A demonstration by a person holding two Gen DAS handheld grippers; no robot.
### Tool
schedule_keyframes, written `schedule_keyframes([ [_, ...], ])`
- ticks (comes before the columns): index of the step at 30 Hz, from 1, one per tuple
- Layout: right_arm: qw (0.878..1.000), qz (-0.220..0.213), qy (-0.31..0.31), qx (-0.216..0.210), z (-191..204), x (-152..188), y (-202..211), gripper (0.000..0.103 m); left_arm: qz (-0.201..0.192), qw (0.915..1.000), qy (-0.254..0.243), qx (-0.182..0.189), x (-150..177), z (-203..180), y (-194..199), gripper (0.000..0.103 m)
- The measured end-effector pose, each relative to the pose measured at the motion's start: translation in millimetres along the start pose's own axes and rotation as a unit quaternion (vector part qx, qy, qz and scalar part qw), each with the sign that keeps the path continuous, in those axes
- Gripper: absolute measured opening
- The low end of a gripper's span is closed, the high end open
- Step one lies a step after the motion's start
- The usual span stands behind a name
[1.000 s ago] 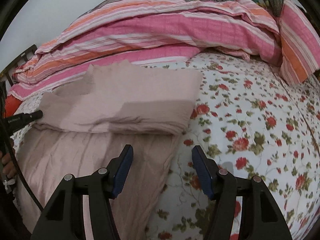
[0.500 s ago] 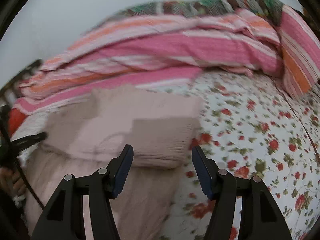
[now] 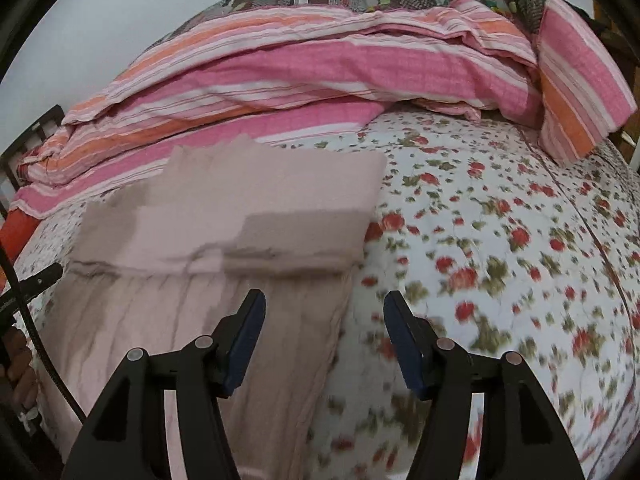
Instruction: Fold small clothes
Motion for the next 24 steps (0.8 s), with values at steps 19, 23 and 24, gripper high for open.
schedule_keyframes([
  [19,0.999,-0.042,-0.005,0.032,-33,70,118,0.060,-0.021,0.9984,-0.040,-0.035,61,-44,117,0.061],
  [23,0.999,-0.039,0.005,0.022,-30,86,123,0.060,-0.012,0.9983,-0.041,-0.041,71,-49,127,0.061],
  [24,0.999,-0.037,0.007,0.020,-29,90,123,0.060,-0.010,0.9982,-0.041,-0.044,73,-49,129,0.061],
])
Point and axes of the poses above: each gripper's, at about its wrist camera, not at the fingertips, and y roughly against the way its jaws point, z to its left, x to its underside, the point moved 3 cm from there along -y, roughly the way its jaws point, and after that the axes turned 10 degrees about x, right-handed, at the moved point
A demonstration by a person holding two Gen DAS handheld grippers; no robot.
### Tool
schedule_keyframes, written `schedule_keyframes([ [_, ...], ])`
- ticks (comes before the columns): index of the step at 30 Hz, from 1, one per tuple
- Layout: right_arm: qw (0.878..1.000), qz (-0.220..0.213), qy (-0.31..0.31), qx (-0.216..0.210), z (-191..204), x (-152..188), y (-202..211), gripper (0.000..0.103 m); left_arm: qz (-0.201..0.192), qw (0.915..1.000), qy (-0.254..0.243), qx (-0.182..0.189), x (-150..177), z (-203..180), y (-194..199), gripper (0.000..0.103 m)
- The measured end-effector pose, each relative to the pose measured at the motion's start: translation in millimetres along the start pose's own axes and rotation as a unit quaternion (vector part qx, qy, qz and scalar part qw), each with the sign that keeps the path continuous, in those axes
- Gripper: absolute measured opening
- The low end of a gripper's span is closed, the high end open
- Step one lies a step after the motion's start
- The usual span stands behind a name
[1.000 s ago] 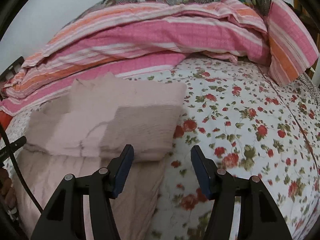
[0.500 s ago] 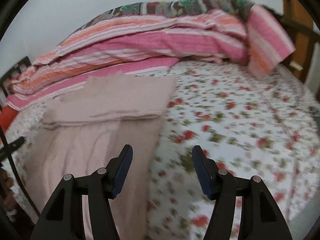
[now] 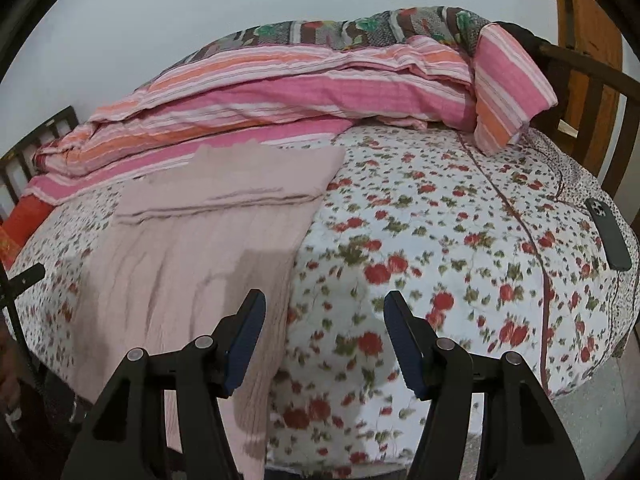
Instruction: Fold small clothes
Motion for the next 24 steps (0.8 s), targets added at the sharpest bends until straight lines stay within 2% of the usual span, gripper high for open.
schedule_keyframes([
  [6,1.000,0.020,-0.001,-0.021,4,22,-2,0.059,0.002,0.9999,0.006,-0.009,15,5,10,0.061],
  [10,1.000,0.016,-0.004,-0.022,7,35,1,0.059,0.008,0.9999,0.008,-0.013,28,9,10,0.062],
  [15,0.998,0.028,-0.008,-0.051,12,58,-4,0.059,0.025,0.9995,0.017,-0.009,50,18,2,0.062],
  [19,0.997,0.039,0.012,-0.072,26,76,-9,0.050,0.037,0.9988,0.030,0.013,69,27,-7,0.062],
  [23,0.996,0.040,0.037,-0.071,46,85,-18,0.043,0.051,0.9978,0.037,0.021,82,33,-19,0.060],
  [24,0.996,0.043,0.040,-0.069,48,86,-21,0.038,0.052,0.9978,0.035,0.023,84,33,-22,0.059],
])
Point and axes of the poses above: each gripper's, at about its wrist camera, not at the fingertips, and y roughly against the way its jaws point, z to its left, x to its underside, the point moved 3 cm from there along -y, roughly the way its jaws point, and after that the axes turned 10 degrees about x, right-handed, at the moved point
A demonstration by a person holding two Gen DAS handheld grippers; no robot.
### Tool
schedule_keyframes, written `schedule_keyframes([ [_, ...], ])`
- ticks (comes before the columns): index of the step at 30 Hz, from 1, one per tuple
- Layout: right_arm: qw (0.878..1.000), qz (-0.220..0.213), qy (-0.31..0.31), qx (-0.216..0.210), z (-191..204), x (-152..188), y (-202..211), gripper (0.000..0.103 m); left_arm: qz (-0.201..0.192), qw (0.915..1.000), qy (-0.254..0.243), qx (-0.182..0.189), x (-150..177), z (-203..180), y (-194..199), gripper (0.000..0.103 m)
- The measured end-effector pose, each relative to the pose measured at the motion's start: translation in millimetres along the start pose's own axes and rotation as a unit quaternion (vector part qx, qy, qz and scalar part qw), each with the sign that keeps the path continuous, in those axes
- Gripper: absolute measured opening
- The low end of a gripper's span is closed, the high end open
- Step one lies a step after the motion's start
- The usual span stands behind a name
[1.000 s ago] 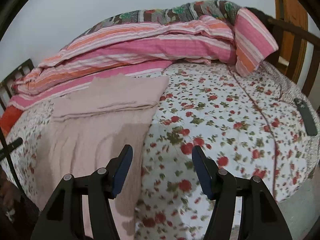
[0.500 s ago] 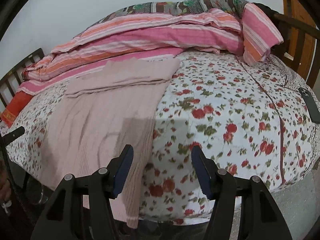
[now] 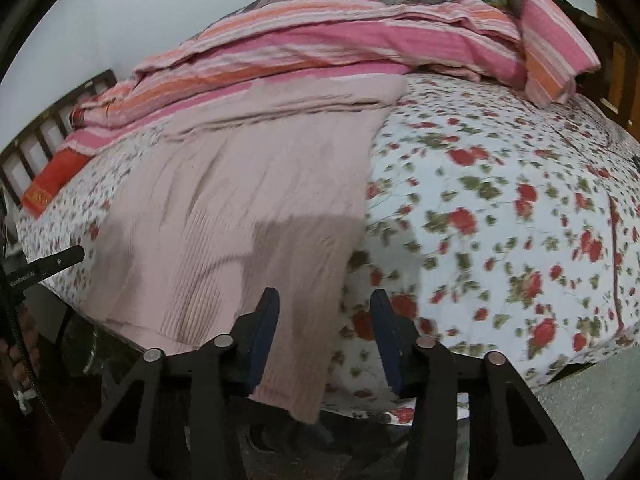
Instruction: Fold small clothes
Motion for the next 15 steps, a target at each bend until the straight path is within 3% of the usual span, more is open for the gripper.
schedule_keyframes([
  [3,1.000,0.014,0.008,0.004,7,4,-13,0.028,0.007,0.9999,-0.011,-0.001,3,-3,-11,0.056],
  [6,1.000,0.017,0.011,0.011,10,6,-19,0.022,0.017,0.9997,-0.017,-0.001,6,-8,-22,0.046],
  [13,1.000,0.016,0.009,0.012,10,6,-24,0.020,0.006,0.9999,-0.012,-0.007,5,-16,-33,0.045],
  [15,1.000,0.018,0.008,0.011,11,5,-24,0.017,0.005,0.9999,-0.008,-0.009,4,-15,-34,0.037],
])
Point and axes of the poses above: each gripper's, at about its wrist camera, not at the fingertips, and y roughly against the way its jaws point, z to its left, x to its underside, the point moved 3 cm from there along -y, roughly the way its jaws point, and after that the axes turned 10 degrees about x, right-handed, at the moved point
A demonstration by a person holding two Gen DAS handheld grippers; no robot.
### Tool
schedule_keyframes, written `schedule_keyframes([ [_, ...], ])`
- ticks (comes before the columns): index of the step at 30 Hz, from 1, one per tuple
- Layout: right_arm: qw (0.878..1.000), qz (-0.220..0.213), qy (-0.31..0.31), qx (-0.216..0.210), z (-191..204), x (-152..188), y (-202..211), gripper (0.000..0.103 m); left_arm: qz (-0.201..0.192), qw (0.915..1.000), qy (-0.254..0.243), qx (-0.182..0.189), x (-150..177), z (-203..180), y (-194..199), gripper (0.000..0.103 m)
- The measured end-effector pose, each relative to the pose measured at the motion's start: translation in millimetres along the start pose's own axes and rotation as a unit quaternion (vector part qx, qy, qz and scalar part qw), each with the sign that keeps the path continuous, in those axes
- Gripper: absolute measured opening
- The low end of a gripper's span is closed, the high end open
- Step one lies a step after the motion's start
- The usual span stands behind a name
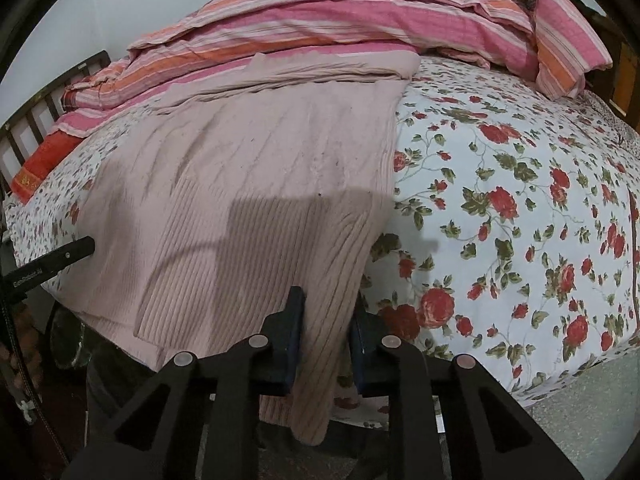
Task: Fold small clothes
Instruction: 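Grasp the sweater hem with the right tool while the left tool grasps it too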
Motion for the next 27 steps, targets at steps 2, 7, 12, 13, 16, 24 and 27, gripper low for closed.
schedule_keyframes([
  [2,1.000,0.002,0.001,-0.003,1,-1,0,0.013,0.003,1.0000,0.001,0.006,0,-1,0,0.022],
  [7,1.000,-0.010,0.010,0.004,2,-1,7,0.005,-0.009,0.9996,0.022,0.012,-2,6,13,0.007],
  [12,1.000,-0.020,-0.021,-0.007,-17,-2,18,0.005,-0.025,0.9990,0.032,0.019,-3,12,30,0.007],
  [13,0.999,-0.020,-0.030,-0.010,-23,-2,19,0.005,-0.024,0.9989,0.035,0.021,-2,13,31,0.007],
  [16,0.999,-0.020,-0.034,-0.008,-28,2,18,0.005,-0.020,0.9985,0.046,0.020,4,13,28,0.008],
  [24,1.000,-0.003,-0.014,-0.006,-26,6,15,0.017,0.007,0.9983,0.053,0.024,13,12,15,0.019],
  [27,1.000,0.009,-0.015,-0.014,-25,5,8,0.026,-0.001,0.9969,0.062,0.047,12,13,13,0.031],
])
Point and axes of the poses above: each gripper's, at about its wrist camera, not at the fingertips, and y roughly against the way its jaws point, z to its left, x to its underside, the point moved 3 cm from there along -y, roughly the way its jaws point, and after that the axes turned 10 degrees about x, right-handed, at the moved point
